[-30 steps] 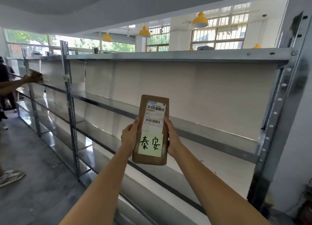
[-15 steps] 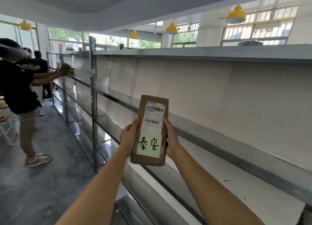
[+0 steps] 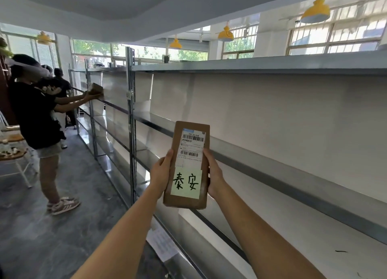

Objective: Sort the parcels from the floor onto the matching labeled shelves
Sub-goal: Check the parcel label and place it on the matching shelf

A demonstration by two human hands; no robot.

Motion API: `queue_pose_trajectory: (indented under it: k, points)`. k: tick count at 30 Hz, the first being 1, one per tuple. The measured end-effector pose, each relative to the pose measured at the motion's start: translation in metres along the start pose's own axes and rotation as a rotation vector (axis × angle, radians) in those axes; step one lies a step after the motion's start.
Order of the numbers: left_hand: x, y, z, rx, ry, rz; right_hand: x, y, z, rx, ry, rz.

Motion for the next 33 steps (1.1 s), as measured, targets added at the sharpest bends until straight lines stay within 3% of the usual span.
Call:
queue_pose_trajectory:
  k: [21,33]
  points:
    - [-0.032,0.037,0.156,-0.057,-0.073,-0.011,0.052,-0.011,0.159,0.049,0.055,-0.01]
    - [-0.095,0.049,0.262,-0.037,-0.045,-0.004,0.128,-0.035,0.252,0.031,0.047,0.023]
Point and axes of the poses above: each hand's wrist, its own z-axis towards the middle knuckle, its own x-axis out of the palm, y = z × x, the point moved 8 cm from there along z, towards the middle knuckle, and after that the axes turned 5 degrees about y, right-handed, at the moved point
